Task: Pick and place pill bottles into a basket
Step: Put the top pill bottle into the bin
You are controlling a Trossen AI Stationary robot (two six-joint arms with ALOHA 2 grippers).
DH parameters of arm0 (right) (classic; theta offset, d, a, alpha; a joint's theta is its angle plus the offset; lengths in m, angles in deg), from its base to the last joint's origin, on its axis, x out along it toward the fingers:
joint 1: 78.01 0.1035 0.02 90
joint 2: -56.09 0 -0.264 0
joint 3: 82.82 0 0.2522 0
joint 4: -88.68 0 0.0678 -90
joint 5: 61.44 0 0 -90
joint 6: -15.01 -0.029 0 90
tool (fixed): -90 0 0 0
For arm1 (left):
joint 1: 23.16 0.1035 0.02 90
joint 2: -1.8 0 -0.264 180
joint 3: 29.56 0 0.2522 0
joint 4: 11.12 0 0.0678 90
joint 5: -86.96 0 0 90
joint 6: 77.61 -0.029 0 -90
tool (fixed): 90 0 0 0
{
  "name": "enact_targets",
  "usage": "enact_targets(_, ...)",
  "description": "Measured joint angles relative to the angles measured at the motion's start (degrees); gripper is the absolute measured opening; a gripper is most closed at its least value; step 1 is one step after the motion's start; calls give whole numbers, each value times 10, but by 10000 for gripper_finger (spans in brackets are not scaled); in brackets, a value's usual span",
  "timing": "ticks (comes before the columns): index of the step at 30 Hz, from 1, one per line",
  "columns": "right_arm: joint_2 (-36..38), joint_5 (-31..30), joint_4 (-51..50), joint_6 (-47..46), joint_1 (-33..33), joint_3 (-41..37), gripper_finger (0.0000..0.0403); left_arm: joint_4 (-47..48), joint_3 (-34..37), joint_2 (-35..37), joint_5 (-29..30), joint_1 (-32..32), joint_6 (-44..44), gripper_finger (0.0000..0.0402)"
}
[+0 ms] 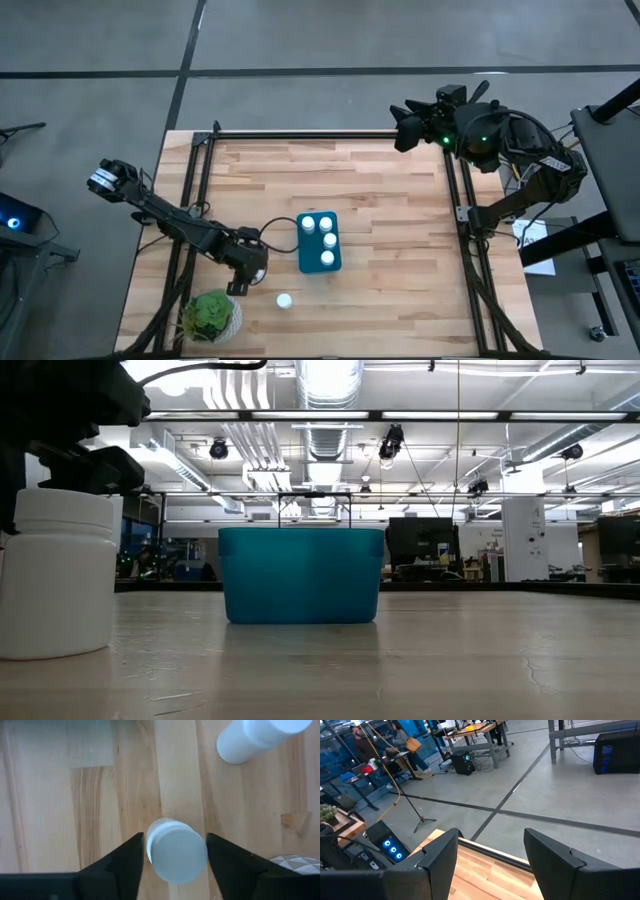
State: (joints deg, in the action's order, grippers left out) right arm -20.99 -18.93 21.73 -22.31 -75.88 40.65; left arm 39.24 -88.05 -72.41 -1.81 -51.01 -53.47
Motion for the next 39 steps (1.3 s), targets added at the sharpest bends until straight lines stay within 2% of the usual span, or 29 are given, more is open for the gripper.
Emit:
enact_targets(5, 0, 0, 0, 0, 0, 0, 219, 0, 0, 0, -1, 0, 1, 140)
enact_targets(21, 0, 0, 1, -1, 0, 0, 219, 90, -54, 2, 4, 9, -30, 140)
enact_targets(39, 0, 13, 13, -1, 0, 0, 219, 177, -175, -5, 2, 121, -126, 140)
